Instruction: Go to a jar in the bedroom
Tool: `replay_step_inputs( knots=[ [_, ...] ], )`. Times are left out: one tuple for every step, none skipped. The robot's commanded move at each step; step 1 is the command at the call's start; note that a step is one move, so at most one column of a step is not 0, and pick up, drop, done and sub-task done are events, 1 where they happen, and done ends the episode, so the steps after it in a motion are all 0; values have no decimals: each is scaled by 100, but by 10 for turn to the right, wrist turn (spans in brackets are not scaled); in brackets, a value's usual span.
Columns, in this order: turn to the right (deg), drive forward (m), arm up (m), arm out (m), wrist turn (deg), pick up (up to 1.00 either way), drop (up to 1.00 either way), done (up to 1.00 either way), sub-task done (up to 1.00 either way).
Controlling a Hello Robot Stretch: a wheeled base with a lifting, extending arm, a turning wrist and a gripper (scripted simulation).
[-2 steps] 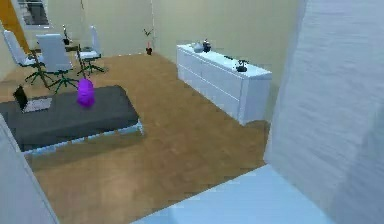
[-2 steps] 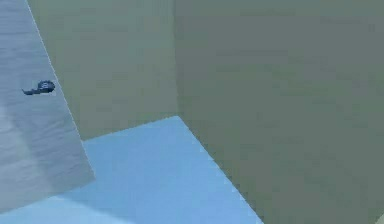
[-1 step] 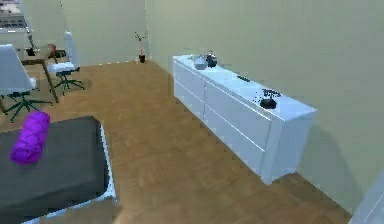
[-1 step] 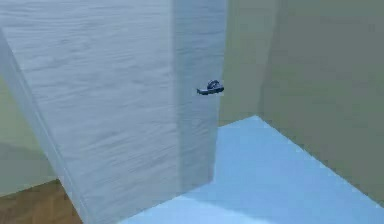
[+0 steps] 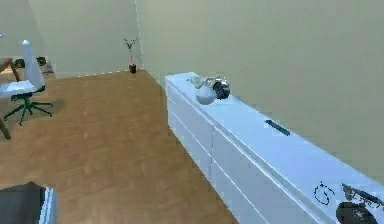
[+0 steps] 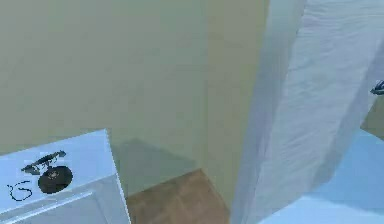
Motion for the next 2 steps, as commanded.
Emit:
replay_step_inputs(
  knots=[
    [0,65,0,0,0,0,0,0,0],
    [0,0,0,0,0,0,0,100,0]
  ],
)
